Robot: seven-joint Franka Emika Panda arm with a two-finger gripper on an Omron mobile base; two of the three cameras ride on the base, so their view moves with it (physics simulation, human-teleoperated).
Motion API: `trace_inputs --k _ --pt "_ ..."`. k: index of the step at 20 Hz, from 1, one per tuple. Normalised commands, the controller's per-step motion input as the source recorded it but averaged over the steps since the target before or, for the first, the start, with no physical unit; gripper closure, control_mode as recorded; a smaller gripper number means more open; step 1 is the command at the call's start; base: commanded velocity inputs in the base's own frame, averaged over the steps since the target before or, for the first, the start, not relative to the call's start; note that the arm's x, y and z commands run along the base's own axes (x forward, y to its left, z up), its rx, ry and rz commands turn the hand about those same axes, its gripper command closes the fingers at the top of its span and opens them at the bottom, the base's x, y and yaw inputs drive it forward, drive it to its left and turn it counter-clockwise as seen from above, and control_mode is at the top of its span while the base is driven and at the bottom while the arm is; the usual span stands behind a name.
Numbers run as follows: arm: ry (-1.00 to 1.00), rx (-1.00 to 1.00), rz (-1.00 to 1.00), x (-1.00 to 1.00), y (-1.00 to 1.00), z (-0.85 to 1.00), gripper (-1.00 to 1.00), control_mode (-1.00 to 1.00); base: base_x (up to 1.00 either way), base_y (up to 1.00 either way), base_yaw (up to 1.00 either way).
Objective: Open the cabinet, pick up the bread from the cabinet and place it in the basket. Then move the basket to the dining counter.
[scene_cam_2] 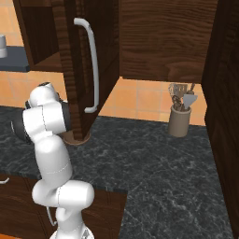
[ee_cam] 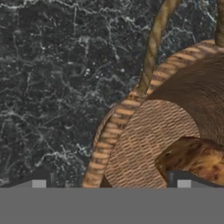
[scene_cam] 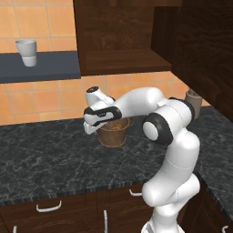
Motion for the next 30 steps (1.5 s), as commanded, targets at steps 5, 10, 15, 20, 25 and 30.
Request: trace_inputs --k 5,10,15,20,25,30 --pt "0.00 0.00 0.00 0.00 0.00 -0.18 -1.00 -1.00 0.00 0.00 0.00" --pt "0.00 0.03 0.00 0.00 -0.01 -0.26 1.00 -1.00 0.00 0.00 0.00" --pt "0.00 0.00 0.00 0.00 0.00 -0.14 1.00 -1.00 0.00 0.00 0.00" --pt "0.00 0.00 0.00 -0.01 -0.02 0.09 1.00 -1.00 0.00 0.00 0.00" --pt "-0.04 0.00 0.00 -0.68 -0.03 0.92 1.00 -1.00 0.00 0.00 0.00" --pt "0.02 0.02 -0.08 -0.74 -0.19 0.77 1.00 -1.00 0.00 0.00 0.00"
